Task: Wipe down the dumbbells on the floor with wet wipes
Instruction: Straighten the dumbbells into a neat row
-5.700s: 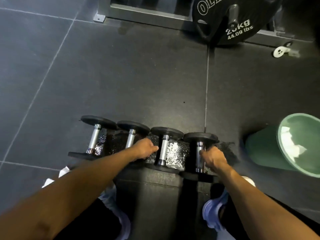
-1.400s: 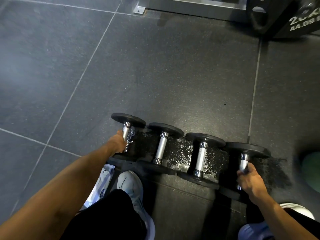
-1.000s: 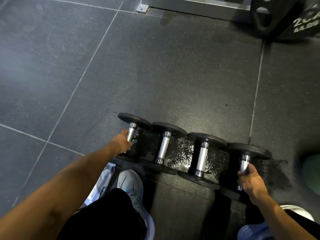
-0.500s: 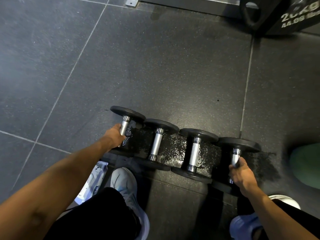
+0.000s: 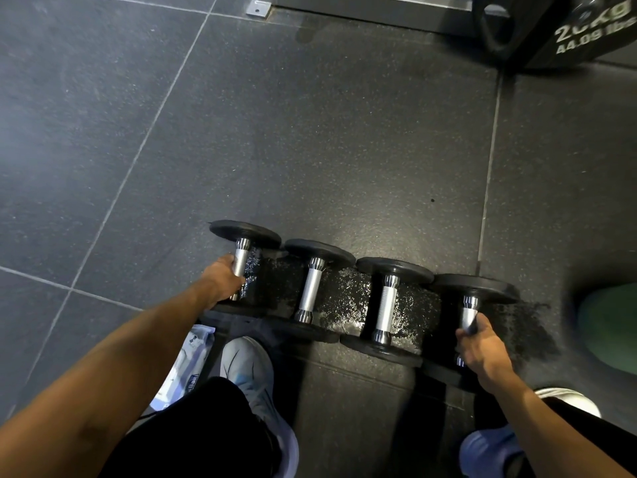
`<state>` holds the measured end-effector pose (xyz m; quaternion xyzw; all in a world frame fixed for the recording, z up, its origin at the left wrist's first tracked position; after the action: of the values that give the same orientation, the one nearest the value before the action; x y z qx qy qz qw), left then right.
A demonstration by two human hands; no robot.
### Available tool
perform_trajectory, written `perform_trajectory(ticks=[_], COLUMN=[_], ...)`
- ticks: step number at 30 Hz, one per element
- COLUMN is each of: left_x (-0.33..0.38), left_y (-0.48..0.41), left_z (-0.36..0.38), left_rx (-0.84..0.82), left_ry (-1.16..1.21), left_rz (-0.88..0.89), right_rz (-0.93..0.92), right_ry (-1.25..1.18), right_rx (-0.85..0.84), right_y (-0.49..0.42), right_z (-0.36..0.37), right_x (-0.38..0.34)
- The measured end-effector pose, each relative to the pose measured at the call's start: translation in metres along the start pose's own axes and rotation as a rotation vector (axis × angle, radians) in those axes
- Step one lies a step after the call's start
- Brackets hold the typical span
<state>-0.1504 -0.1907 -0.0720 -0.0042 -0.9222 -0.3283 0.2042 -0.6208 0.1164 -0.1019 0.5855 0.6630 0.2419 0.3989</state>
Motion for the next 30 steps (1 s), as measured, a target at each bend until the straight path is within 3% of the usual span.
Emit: perform_trajectory(ticks=[14,30], left_x=[0.001,0.018], left_y=[0.003,0.008], left_z=[0.007,0.013], left_rx=[-0.037,-0.163], left_ry=[-0.097,-0.121], left_rz=[0.039,-0.061], right_rz=[-0.027,-0.006], right_ry=[-0.007,0.276], right_rx=[0.033,0.084], right_y=[-0.014,0.014], right_z=[0.001,-0.006], right_x=[0.006,-0.019])
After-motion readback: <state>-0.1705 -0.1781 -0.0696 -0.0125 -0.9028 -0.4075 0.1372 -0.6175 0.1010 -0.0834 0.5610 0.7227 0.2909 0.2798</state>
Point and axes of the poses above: each hand's wrist, its own y-axis away from the middle knuckle, its own z-axis out of the palm, x = y × z, the point moved 7 cm from there along -y, towards the middle knuckle, and after that the axes turned 11 degrees about z, right-handed, at the moved point
